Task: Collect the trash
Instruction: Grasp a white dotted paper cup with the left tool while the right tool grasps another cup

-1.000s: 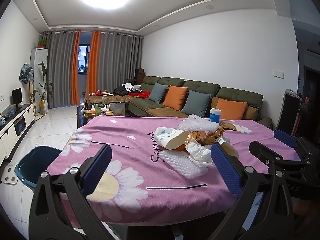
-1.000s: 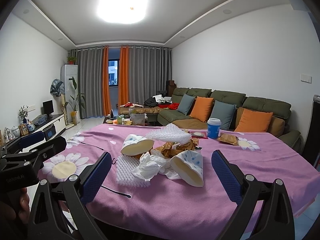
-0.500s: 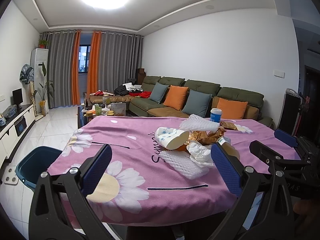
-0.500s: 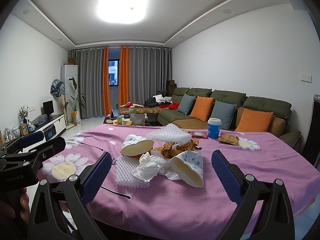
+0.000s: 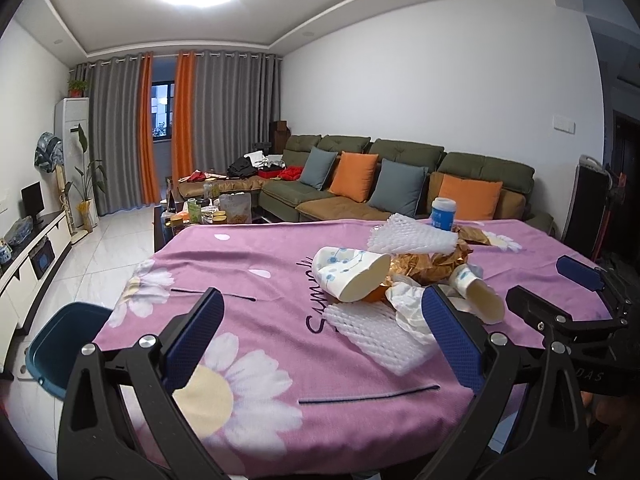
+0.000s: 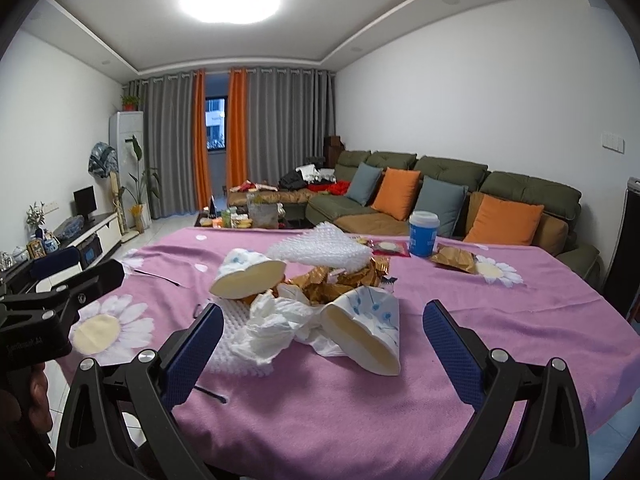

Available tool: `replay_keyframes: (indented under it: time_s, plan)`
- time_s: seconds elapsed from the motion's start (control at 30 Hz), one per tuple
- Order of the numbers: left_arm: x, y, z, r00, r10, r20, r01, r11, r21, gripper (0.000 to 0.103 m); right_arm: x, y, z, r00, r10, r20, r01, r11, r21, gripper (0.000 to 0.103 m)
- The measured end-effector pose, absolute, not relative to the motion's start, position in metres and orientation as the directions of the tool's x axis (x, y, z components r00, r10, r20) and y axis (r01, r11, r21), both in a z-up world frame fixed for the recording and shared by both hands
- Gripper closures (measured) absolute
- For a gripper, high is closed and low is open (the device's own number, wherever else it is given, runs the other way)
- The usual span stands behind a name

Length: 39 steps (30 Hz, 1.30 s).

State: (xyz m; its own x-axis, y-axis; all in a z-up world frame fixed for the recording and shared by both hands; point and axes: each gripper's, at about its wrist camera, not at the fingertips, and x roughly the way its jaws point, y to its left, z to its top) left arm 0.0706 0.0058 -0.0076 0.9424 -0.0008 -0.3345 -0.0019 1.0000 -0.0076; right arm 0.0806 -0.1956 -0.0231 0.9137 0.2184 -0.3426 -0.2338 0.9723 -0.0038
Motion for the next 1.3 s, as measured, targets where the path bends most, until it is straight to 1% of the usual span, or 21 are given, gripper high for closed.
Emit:
replay_keyframes:
  time_s: [0.3,0.5,0.6,0.8,0.83,0.87,1.0,1.07,1.13,1.17,1.2,1.23,1.27,1.3]
  plan:
    - [0.134,0.000,-0.021,0.911,0.004,-0.413,0.013,0.999,0.039,0.006,0.124,-0.193,-0.038,0.895,0.140,-0.423,-0.180,0.982,-0.056,0.007]
    - [0.177,-0.016,-0.041,0.864,0.046,-0.501,0.028,0.990,0.139,0.006,0.148,-0.188,-0.052,0.865,0.099,-0.492,-0.173,0.979,-0.105,0.007]
    - [0.193,-0.021,-0.049,0.847,0.060,-0.528,0.041,0.983,0.177,0.006,0.158,-0.187,-0.059,0.852,0.092,-0.515,-0.177,0.977,-0.119,0.012]
    - [0.217,-0.026,-0.054,0.837,0.076,-0.541,0.051,0.975,0.215,0.006,0.173,-0.187,-0.066,0.835,0.068,-0.546,-0.168,0.976,-0.136,0.023]
    - [0.221,-0.027,-0.054,0.836,0.079,-0.544,0.050,0.974,0.219,0.008,0.174,-0.186,-0.067,0.832,0.067,-0.551,-0.169,0.976,-0.137,0.026]
    - [0.224,-0.027,-0.054,0.834,0.082,-0.545,0.050,0.973,0.223,0.011,0.175,-0.186,-0.068,0.829,0.065,-0.555,-0.169,0.976,-0.139,0.030]
    - [0.237,-0.028,-0.058,0.825,0.105,-0.555,0.047,0.967,0.252,0.019,0.181,-0.188,-0.071,0.820,0.068,-0.568,-0.170,0.977,-0.129,0.040]
    - [0.242,-0.030,-0.060,0.821,0.120,-0.558,0.045,0.961,0.272,0.026,0.183,-0.188,-0.072,0.815,0.072,-0.575,-0.175,0.977,-0.125,0.051]
    - [0.244,-0.033,-0.060,0.822,0.130,-0.555,0.047,0.955,0.293,0.030,0.183,-0.189,-0.072,0.813,0.079,-0.577,-0.180,0.976,-0.120,0.052]
    - [0.245,-0.036,-0.061,0.823,0.144,-0.550,0.042,0.949,0.311,0.035,0.183,-0.189,-0.072,0.815,0.081,-0.574,-0.180,0.976,-0.118,0.053]
    - [0.243,-0.037,-0.061,0.824,0.148,-0.547,0.044,0.946,0.321,0.038,0.183,-0.190,-0.072,0.816,0.085,-0.572,-0.182,0.976,-0.116,0.054]
    - [0.244,-0.040,-0.062,0.823,0.150,-0.548,0.050,0.941,0.334,0.041,0.182,-0.190,-0.072,0.818,0.085,-0.569,-0.184,0.976,-0.118,0.056]
    - [0.244,-0.043,-0.063,0.822,0.159,-0.547,0.051,0.935,0.350,0.047,0.182,-0.190,-0.071,0.821,0.085,-0.565,-0.185,0.975,-0.122,0.060]
    - [0.244,-0.045,-0.063,0.822,0.163,-0.546,0.053,0.932,0.358,0.051,0.180,-0.189,-0.070,0.825,0.085,-0.559,-0.187,0.974,-0.127,0.061]
